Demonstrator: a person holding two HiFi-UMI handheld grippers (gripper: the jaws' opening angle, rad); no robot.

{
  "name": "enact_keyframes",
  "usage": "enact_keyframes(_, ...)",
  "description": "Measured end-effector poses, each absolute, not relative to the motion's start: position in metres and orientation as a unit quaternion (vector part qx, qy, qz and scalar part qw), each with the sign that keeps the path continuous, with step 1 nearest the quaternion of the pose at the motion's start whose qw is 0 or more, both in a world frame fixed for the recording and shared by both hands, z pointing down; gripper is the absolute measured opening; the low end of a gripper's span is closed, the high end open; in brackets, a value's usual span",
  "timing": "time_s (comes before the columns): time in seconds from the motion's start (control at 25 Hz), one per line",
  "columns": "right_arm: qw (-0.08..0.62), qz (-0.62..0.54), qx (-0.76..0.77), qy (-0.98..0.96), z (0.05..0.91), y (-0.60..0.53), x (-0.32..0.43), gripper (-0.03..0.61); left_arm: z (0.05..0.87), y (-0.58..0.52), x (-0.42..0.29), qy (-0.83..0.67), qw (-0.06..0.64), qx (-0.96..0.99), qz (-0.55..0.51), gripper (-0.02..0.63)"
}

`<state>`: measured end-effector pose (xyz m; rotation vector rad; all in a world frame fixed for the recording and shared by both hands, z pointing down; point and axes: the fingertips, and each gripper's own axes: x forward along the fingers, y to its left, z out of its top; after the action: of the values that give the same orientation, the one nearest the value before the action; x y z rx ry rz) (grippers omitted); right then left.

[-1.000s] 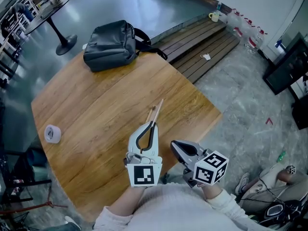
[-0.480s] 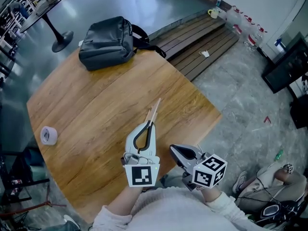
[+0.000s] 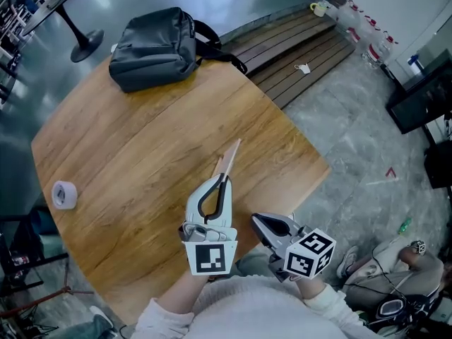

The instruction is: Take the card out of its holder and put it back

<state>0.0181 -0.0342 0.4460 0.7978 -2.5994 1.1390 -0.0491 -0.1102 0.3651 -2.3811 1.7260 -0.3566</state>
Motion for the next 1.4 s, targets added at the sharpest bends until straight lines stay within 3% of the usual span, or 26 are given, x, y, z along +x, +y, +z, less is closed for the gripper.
enact_keyframes(1.4,0.124,0.408,0.270,-0.863,0.464,-0.022,0.014,-0.003,0.391,-0.108,-0.054,0.562,0.072,-0.819,-0.088,0.020)
